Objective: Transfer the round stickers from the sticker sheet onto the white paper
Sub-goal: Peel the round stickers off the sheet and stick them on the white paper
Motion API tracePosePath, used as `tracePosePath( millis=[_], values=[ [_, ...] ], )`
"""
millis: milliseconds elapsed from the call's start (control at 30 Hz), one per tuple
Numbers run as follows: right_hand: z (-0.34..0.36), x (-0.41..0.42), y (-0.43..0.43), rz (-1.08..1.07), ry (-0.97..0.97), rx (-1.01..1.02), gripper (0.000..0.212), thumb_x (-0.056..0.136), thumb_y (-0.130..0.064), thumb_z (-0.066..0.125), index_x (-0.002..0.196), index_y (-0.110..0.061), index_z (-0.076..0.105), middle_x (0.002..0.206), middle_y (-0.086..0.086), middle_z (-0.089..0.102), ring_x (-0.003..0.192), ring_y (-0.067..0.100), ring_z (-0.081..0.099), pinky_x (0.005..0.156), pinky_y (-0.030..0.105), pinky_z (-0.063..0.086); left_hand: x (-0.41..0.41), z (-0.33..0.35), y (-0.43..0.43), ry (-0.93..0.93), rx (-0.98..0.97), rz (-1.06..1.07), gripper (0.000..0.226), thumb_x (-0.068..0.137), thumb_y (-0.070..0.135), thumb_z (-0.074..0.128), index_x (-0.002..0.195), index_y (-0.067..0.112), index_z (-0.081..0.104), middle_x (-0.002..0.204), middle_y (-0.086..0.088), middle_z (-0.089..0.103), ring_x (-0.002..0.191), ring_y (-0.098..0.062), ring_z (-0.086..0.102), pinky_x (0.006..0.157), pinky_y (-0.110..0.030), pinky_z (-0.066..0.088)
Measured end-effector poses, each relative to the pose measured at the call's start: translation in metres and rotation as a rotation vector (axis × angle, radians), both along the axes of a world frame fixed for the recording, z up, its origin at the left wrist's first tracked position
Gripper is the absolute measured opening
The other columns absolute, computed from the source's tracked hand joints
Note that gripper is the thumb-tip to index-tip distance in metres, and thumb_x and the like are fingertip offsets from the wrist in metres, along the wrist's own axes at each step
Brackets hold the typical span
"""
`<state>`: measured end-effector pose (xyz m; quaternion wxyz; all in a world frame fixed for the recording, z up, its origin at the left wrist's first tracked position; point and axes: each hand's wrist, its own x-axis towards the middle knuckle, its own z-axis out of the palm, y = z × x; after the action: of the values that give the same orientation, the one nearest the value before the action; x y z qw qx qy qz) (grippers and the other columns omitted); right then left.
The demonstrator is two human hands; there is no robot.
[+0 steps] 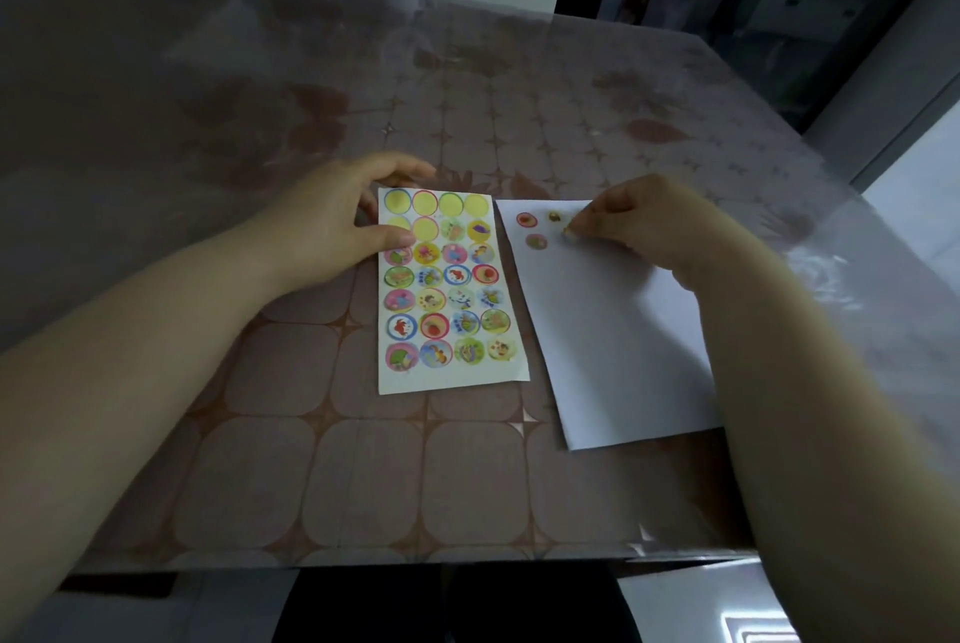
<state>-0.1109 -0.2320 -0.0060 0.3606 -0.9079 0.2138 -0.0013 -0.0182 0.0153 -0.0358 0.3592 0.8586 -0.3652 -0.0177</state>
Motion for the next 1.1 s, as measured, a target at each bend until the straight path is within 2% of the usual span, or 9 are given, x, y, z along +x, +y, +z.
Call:
tracePosePath(
  millis=[133, 300, 500, 600, 667, 767, 833, 1000, 1100],
  values=[
    [-0.003, 0.002, 0.000, 0.017, -0.006, -0.010, 0.017, 0.077, -0.031, 0.072, 0.090, -0.019, 0.071, 0.086, 0.000, 0.063, 0.067, 0.006, 0.048, 0.058, 0.019, 0.036, 0.001, 0.000, 0.000, -0.010, 0.009, -0.001, 0.054, 0.074, 0.009, 0.072, 0.121, 0.027, 0.053, 0.099, 0.021, 0.056, 0.077, 0.012, 0.055, 0.069, 0.000, 0.037],
    [-0.006, 0.003, 0.000, 0.034, -0.013, -0.043, 0.012, 0.077, -0.028, 0.072, 0.084, -0.018, 0.070, 0.084, 0.002, 0.062, 0.065, 0.006, 0.048, 0.057, 0.019, 0.037, 0.000, -0.001, -0.001, -0.014, 0.014, -0.009, 0.054, 0.075, 0.008, 0.072, 0.123, 0.024, 0.052, 0.099, 0.024, 0.054, 0.076, 0.017, 0.053, 0.068, 0.004, 0.034],
    [-0.007, 0.006, 0.000, 0.021, -0.008, -0.055, 0.011, 0.076, -0.026, 0.073, 0.083, -0.018, 0.070, 0.088, 0.002, 0.063, 0.071, 0.012, 0.051, 0.061, 0.025, 0.037, -0.001, 0.001, -0.001, -0.032, 0.019, -0.011, 0.054, 0.075, 0.008, 0.071, 0.124, 0.023, 0.052, 0.100, 0.017, 0.055, 0.076, 0.018, 0.052, 0.067, 0.004, 0.032],
    [-0.009, 0.010, -0.002, -0.009, -0.019, -0.052, 0.027, 0.073, -0.025, 0.077, 0.092, -0.017, 0.059, 0.085, -0.003, 0.053, 0.067, 0.007, 0.044, 0.055, 0.021, 0.035, -0.001, 0.001, -0.001, -0.038, 0.018, -0.014, 0.055, 0.075, 0.008, 0.071, 0.124, 0.022, 0.052, 0.099, 0.022, 0.052, 0.075, 0.021, 0.050, 0.066, 0.005, 0.031],
    [-0.011, 0.011, -0.004, -0.024, -0.005, -0.058, 0.038, 0.072, -0.028, 0.076, 0.099, -0.019, 0.051, 0.092, -0.003, 0.050, 0.074, 0.011, 0.045, 0.055, 0.022, 0.034, -0.002, 0.000, -0.002, -0.033, 0.012, -0.015, 0.055, 0.075, 0.007, 0.071, 0.124, 0.021, 0.052, 0.099, 0.027, 0.050, 0.076, 0.021, 0.050, 0.067, 0.005, 0.032],
    [-0.015, 0.012, -0.004, -0.011, -0.009, -0.061, 0.029, 0.075, -0.031, 0.074, 0.091, -0.021, 0.052, 0.099, 0.000, 0.052, 0.085, 0.019, 0.049, 0.055, 0.024, 0.034, -0.001, 0.000, -0.002, 0.002, -0.013, -0.008, 0.055, 0.075, 0.007, 0.072, 0.123, 0.023, 0.052, 0.098, 0.028, 0.050, 0.077, 0.017, 0.054, 0.069, 0.003, 0.035],
    [-0.016, 0.013, -0.004, 0.005, -0.014, -0.061, 0.023, 0.075, -0.032, 0.073, 0.080, -0.023, 0.053, 0.090, -0.002, 0.053, 0.080, 0.018, 0.049, 0.054, 0.024, 0.033, -0.001, 0.000, -0.002, 0.021, -0.026, -0.004, 0.054, 0.074, 0.008, 0.073, 0.120, 0.028, 0.052, 0.096, 0.025, 0.052, 0.081, 0.008, 0.059, 0.071, -0.002, 0.038],
    [-0.015, 0.011, -0.001, 0.037, -0.002, -0.114, 0.019, 0.078, -0.031, 0.071, 0.079, -0.020, 0.056, 0.076, -0.009, 0.047, 0.066, 0.008, 0.044, 0.053, 0.022, 0.032, -0.002, 0.000, -0.002, 0.103, -0.071, -0.018, 0.057, 0.073, 0.005, 0.073, 0.119, 0.031, 0.051, 0.100, 0.007, 0.056, 0.093, -0.017, 0.064, 0.088, -0.032, 0.049],
    [-0.014, 0.010, 0.013, 0.090, -0.212, -0.140, 0.016, 0.077, -0.025, 0.072, 0.078, -0.021, 0.057, 0.071, -0.009, 0.046, 0.061, 0.003, 0.046, 0.052, 0.021, 0.034, -0.001, -0.002, -0.002, 0.163, -0.095, -0.046, 0.059, 0.073, 0.004, 0.073, 0.118, 0.033, 0.049, 0.106, -0.003, 0.062, 0.095, -0.017, 0.064, 0.088, -0.031, 0.050]
  ],
)
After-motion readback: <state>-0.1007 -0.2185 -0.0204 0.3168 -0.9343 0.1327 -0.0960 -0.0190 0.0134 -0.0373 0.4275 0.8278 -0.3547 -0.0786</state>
